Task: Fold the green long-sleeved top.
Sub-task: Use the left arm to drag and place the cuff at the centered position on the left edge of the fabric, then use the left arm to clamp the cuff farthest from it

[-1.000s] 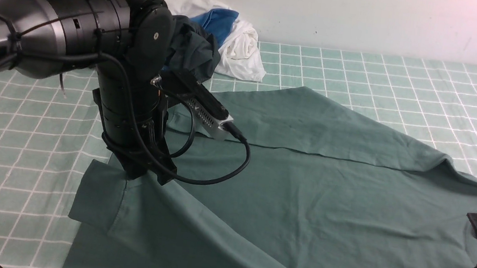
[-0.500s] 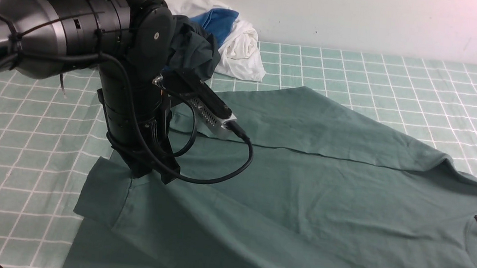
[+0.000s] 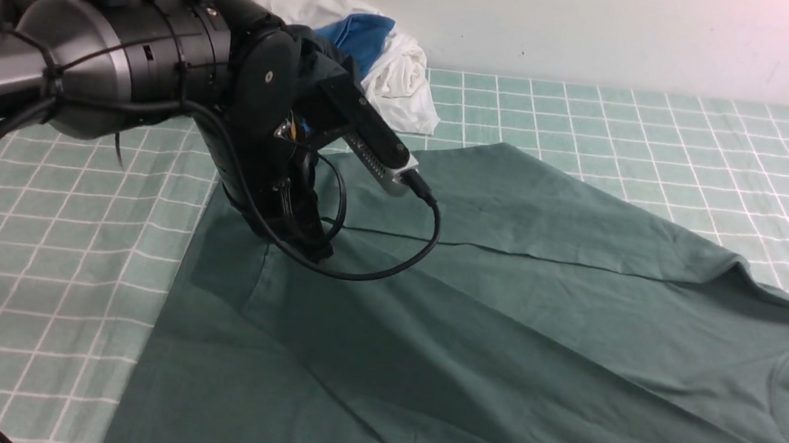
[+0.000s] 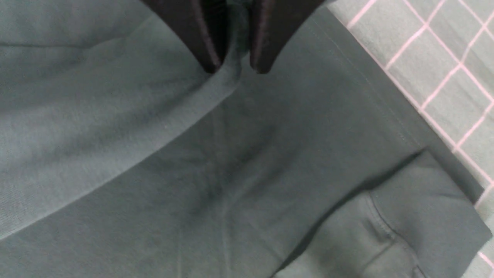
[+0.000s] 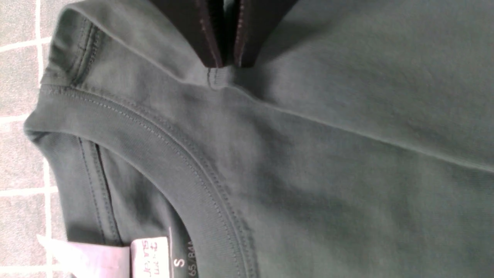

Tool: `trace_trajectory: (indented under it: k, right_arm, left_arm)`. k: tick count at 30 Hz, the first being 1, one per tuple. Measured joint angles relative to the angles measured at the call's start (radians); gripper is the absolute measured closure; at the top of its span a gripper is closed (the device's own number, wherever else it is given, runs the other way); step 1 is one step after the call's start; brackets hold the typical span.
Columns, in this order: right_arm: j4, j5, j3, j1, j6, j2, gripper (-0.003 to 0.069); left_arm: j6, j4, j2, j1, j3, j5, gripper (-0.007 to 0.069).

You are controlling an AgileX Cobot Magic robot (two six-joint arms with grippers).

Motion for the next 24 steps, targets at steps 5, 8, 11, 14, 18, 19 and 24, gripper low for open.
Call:
trace_trajectory:
  k: [5, 8, 11, 14, 18, 19, 24]
  right_arm:
    - [-0.002, 0.03, -0.04, 0.0, 0.002, 0.0, 0.046]
    - [-0.002, 0.058, -0.103, 0.0, -0.008, 0.0, 0.0371]
    - [0.013, 0.063, -0.189, 0.0, -0.045, 0.0, 0.0324]
    - [0.058, 0.052, -0.263, 0.0, -0.1, 0.0, 0.0309]
    - [0.116, 0.019, -0.301, 0.0, -0.163, 0.001, 0.0308]
    - [0.127, 0.014, -0.304, 0.0, -0.177, 0.001, 0.0308]
    - [0.165, 0.008, -0.305, 0.0, -0.238, 0.004, 0.0308]
  left_arm:
    - [-0.1, 0.035, 0.032, 0.0, -0.035, -0.007, 0.0328]
    - [-0.22, 0.048, 0.048, 0.011, -0.098, 0.002, 0.0218]
    - [-0.278, 0.041, 0.081, 0.049, -0.197, 0.03, 0.0158]
    - [-0.292, 0.005, 0.161, 0.123, -0.294, 0.063, 0.0146]
    - [-0.298, -0.057, 0.274, 0.192, -0.376, 0.065, 0.0154]
    - [-0.299, -0.067, 0.3, 0.204, -0.391, 0.063, 0.0157]
    - [-0.313, -0.092, 0.424, 0.242, -0.462, 0.049, 0.0164]
